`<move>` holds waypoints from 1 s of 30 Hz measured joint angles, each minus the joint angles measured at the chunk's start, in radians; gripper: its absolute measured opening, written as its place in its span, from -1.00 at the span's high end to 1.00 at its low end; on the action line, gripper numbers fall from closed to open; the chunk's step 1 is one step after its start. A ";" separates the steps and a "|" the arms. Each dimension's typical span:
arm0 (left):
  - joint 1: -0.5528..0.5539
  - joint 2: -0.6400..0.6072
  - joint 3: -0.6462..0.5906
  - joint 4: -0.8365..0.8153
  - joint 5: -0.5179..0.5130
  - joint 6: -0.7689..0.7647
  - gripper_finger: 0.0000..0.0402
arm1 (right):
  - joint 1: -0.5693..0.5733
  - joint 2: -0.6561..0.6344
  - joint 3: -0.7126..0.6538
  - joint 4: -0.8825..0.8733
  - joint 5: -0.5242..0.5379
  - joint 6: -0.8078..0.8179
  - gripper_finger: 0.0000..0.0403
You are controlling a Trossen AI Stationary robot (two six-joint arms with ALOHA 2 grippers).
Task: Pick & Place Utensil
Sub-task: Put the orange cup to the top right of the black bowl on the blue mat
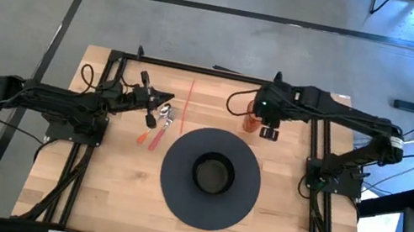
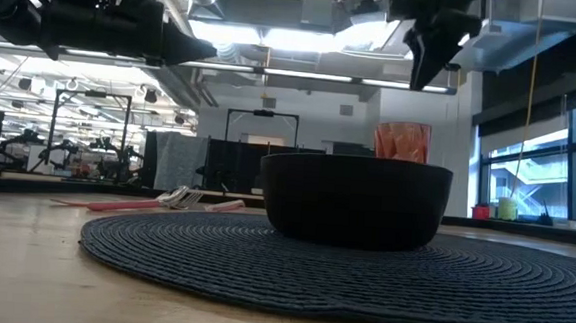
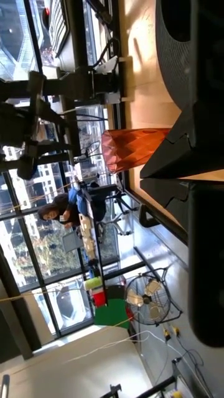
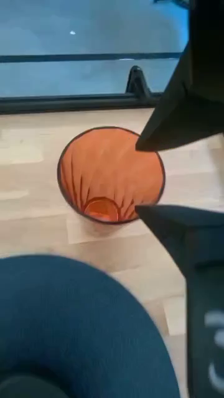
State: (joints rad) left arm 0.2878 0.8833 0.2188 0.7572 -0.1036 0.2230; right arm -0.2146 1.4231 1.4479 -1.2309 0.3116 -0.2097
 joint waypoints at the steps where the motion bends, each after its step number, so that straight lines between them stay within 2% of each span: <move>1: 0.000 0.000 0.000 0.000 0.000 0.000 0.98 | 0.000 0.001 0.001 0.000 -0.013 -0.001 0.15; 5: 0.000 0.000 0.000 0.000 0.000 0.000 0.98 | 0.000 0.016 0.000 -0.001 -0.092 -0.008 -0.06; 10: 0.000 0.000 0.000 0.000 0.000 -0.004 0.98 | 0.000 0.037 0.000 -0.003 -0.104 -0.008 -0.20; 30: 0.000 0.000 0.000 -0.007 0.000 -0.001 0.98 | -0.026 0.166 -0.001 0.006 -0.104 -0.041 -0.22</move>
State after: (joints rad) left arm 0.2878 0.8833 0.2188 0.7502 -0.1032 0.2218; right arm -0.2409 1.5887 1.4471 -1.2252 0.2073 -0.2506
